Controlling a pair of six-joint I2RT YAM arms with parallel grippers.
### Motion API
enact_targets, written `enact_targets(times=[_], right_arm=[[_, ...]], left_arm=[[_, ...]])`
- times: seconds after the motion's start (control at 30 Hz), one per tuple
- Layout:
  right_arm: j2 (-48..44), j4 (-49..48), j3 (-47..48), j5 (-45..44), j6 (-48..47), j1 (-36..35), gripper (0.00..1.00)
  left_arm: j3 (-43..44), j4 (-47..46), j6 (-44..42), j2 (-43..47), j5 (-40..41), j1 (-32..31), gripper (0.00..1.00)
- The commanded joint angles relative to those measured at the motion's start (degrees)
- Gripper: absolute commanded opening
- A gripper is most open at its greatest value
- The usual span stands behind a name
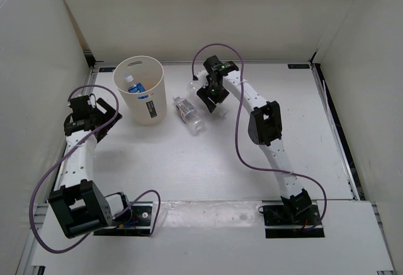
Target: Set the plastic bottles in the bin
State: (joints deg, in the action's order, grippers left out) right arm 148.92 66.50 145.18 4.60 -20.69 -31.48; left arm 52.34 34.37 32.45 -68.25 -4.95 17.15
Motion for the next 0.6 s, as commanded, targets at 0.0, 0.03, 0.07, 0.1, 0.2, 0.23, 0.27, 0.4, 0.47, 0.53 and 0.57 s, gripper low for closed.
enact_targets(times=[0.0, 0.03, 0.07, 0.1, 0.2, 0.23, 0.27, 0.4, 0.47, 0.53, 0.57], right_arm=[[-8.81, -5.93, 2.39, -2.14, 3.71, 1.78, 0.00], [-11.43, -9.95, 1.95, -1.97, 7.03, 2.21, 0.00], [-12.51, -11.38, 1.42, 0.39, 8.20, 2.83, 0.00], [-15.13, -12.87, -0.76, 1.63, 9.51, 3.27, 0.00], [-20.50, -23.22, -3.76, 8.03, 18.02, 4.94, 0.00], [-21.04, -24.21, -3.42, 8.75, 19.53, 5.38, 0.00], [-21.39, -27.10, -2.90, 10.76, 23.81, 5.56, 0.00], [-24.80, -36.73, -2.36, 19.53, 30.32, 5.56, 0.00], [-27.44, -45.61, -6.38, 22.80, 32.98, 5.38, 0.00], [-28.42, -57.48, -9.82, 27.79, 35.62, 4.33, 0.00], [-28.77, -59.45, -10.36, 28.61, 35.54, 3.98, 0.00]], left_arm=[[-0.22, -0.97, 0.16, 1.63, 0.82, 0.34, 1.00], [-0.57, -0.88, 0.16, 1.80, 0.82, 0.34, 1.00], [-0.66, -1.06, 0.16, 1.98, 0.65, 0.17, 1.00], [-0.83, -1.23, 0.25, 2.24, 0.73, 0.43, 1.00], [-1.10, -1.15, 0.42, 2.77, 0.65, 0.26, 1.00], [-1.27, -1.15, 0.42, 2.77, 0.64, 0.17, 1.00], [-1.36, -1.23, 0.42, 3.20, 0.64, 0.34, 1.00], [-1.89, -0.88, 0.34, 3.82, 0.47, 0.26, 1.00], [-1.98, -0.36, 0.16, 4.09, 0.29, 0.17, 1.00], [-1.89, -0.18, 0.07, 4.44, 0.47, 0.34, 1.00], [-1.80, 0.08, -0.01, 4.35, 0.38, 0.34, 1.00]])
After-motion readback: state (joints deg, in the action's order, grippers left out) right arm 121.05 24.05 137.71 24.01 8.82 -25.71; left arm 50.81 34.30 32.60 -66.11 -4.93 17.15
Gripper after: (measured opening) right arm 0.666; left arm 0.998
